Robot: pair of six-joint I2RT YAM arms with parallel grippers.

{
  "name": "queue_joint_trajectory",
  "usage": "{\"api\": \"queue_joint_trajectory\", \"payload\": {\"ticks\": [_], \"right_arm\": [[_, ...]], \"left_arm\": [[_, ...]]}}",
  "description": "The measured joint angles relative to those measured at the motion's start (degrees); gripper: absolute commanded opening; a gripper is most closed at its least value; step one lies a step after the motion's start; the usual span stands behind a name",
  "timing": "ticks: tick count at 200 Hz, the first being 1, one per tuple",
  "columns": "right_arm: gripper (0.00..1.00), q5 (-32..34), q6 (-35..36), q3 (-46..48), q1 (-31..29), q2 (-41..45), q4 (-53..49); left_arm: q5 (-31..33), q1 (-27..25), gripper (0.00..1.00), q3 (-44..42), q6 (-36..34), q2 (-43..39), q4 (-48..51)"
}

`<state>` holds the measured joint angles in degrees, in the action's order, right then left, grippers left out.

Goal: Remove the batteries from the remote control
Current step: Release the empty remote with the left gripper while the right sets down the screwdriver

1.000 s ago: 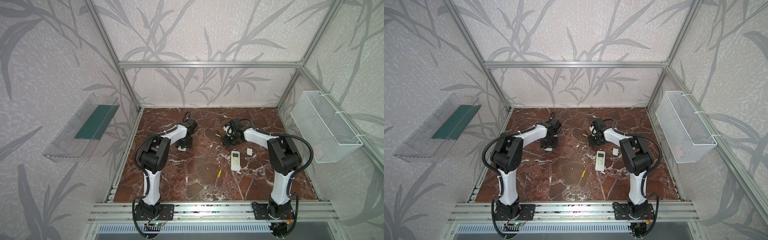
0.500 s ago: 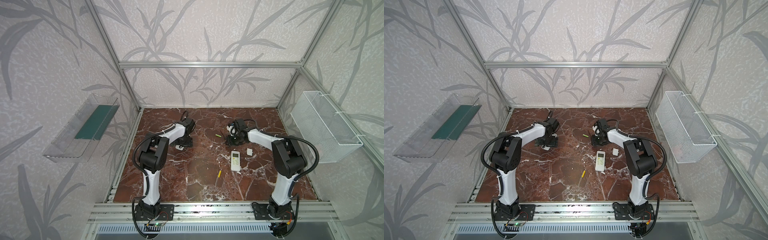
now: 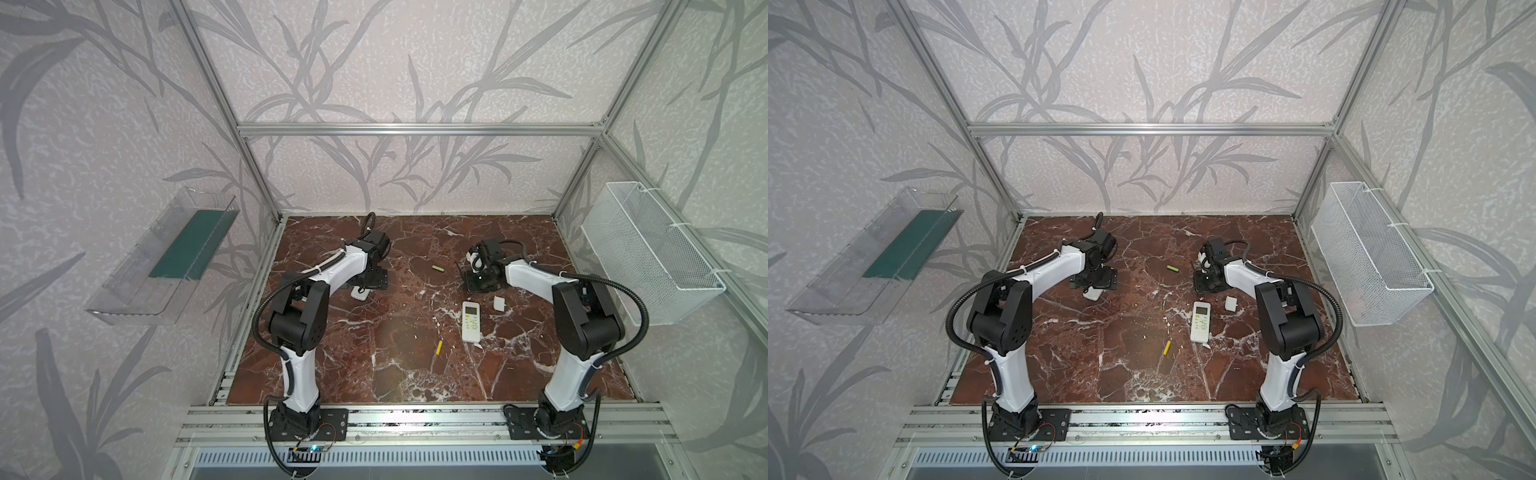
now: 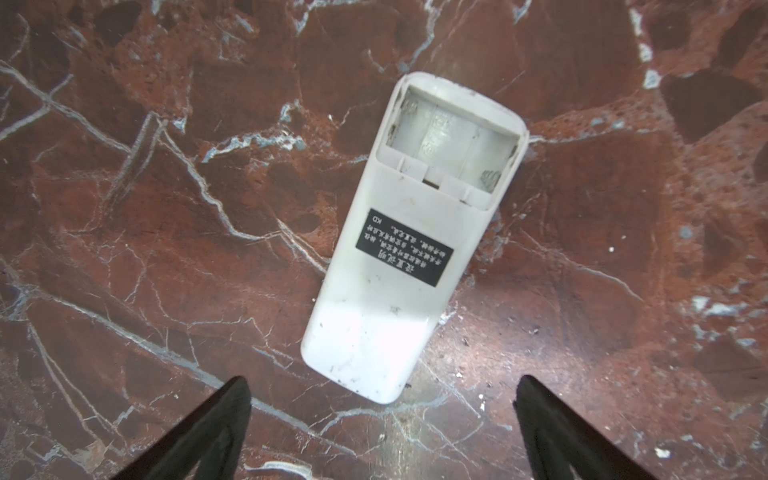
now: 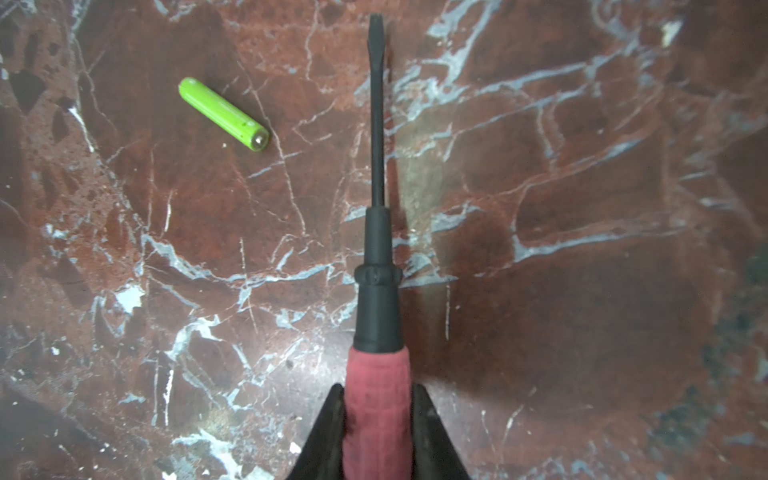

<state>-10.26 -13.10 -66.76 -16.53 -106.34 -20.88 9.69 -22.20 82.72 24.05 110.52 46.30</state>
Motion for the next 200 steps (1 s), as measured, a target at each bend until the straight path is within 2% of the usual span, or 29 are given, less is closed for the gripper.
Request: {"api": "queue_joint_trajectory", "payload": {"ticks": [70, 118, 164, 186, 200], "right_arm": [[0.14, 2.89, 0.76, 0.74, 0.0, -0.13, -0.09], [0.35, 3.37, 0.68, 0.94, 0.0, -0.13, -0.13], [0.46, 3.82, 0.52, 2.14, 0.02, -0.13, -0.26], [0.59, 3.8, 0.28, 2.21, 0.0, 0.13, -0.2], [0.72, 3.8, -0.13, 3.26, 0.02, 1.31, 0.11]], "left_arm": [[-1.38, -0.09, 1.0, -1.62, 0.07, -0.57, -0.83], [-2.34, -0.79, 1.0, -1.99, 0.11, -1.97, -0.9], [-2.4, -3.06, 1.0, -2.08, 0.26, -2.8, -0.94], [-2.56, -4.17, 1.0, -2.69, 0.59, -3.87, -0.87], [-2.73, -4.85, 1.0, -3.1, 0.76, -4.87, -1.09]]}}
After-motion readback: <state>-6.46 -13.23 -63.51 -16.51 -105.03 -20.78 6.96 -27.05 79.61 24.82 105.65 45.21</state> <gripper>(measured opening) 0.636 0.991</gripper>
